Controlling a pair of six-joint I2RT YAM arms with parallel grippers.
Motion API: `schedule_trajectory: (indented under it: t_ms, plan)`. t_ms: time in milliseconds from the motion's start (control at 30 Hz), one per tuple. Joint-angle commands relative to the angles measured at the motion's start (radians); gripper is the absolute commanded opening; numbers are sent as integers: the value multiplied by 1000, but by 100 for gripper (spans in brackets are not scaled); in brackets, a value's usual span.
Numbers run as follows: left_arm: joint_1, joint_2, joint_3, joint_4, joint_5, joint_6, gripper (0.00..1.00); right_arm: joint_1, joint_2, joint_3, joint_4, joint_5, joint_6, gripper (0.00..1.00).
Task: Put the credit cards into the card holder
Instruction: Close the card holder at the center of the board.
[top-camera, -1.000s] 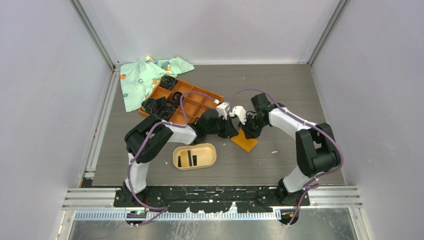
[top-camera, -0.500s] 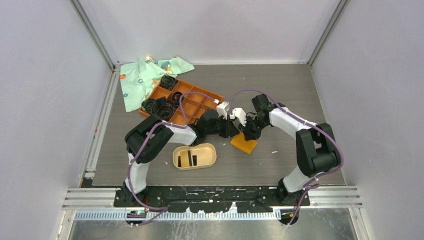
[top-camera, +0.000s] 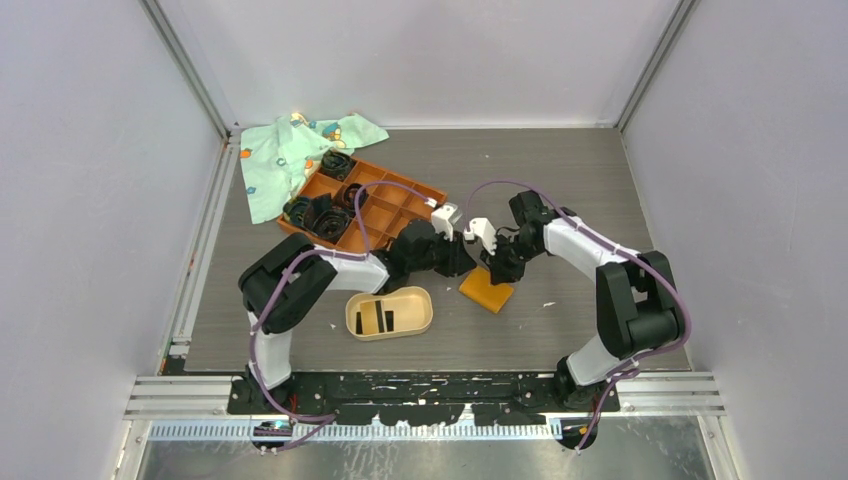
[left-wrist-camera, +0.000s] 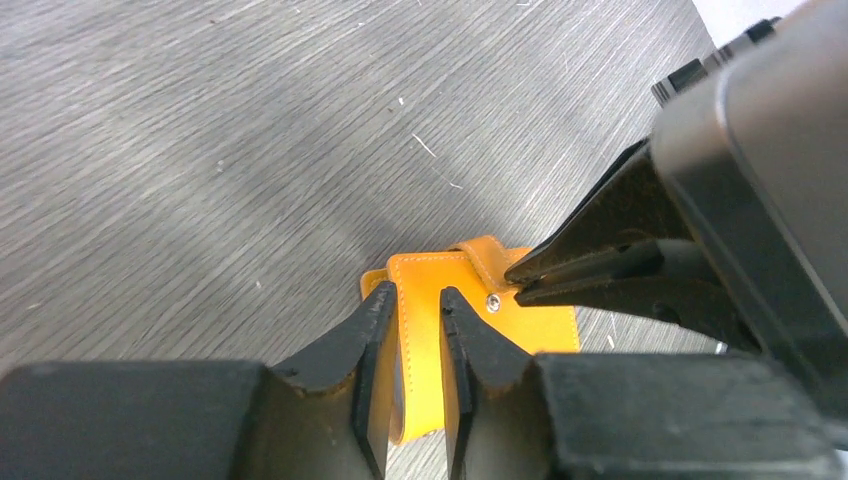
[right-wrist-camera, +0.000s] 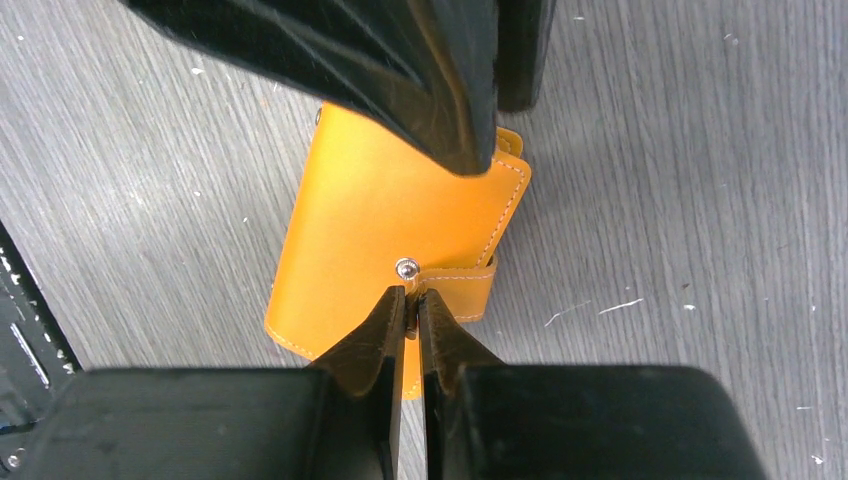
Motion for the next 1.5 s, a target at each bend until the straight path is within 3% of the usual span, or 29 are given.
schedule_trajectory:
  t_ms: [0, 167, 300, 633, 833, 1067, 1467]
  plan:
    - [-1, -92, -45, 75, -56, 55, 26, -17, -55, -12, -18, -56, -27, 10]
    - [8, -77, -29, 96, -14, 64, 41, -17, -55, -11, -20, -58, -30, 10]
    - [40, -47, -25, 140, 26, -4, 46, -20, -55, -12, -21, -62, -34, 10]
    - [33, -146, -71, 46, -49, 138, 48, -21, -55, -12, -29, -78, -45, 10]
    - [44, -147, -132, 143, 19, 131, 52, -23, -51, -8, -26, -69, -30, 10]
    - [65, -163, -178, 204, 73, 96, 51, -54, -69, -5, -10, -72, 18, 10]
    - [1, -104, -146, 230, 137, 95, 36, -82, -78, 1, -3, -103, 81, 15]
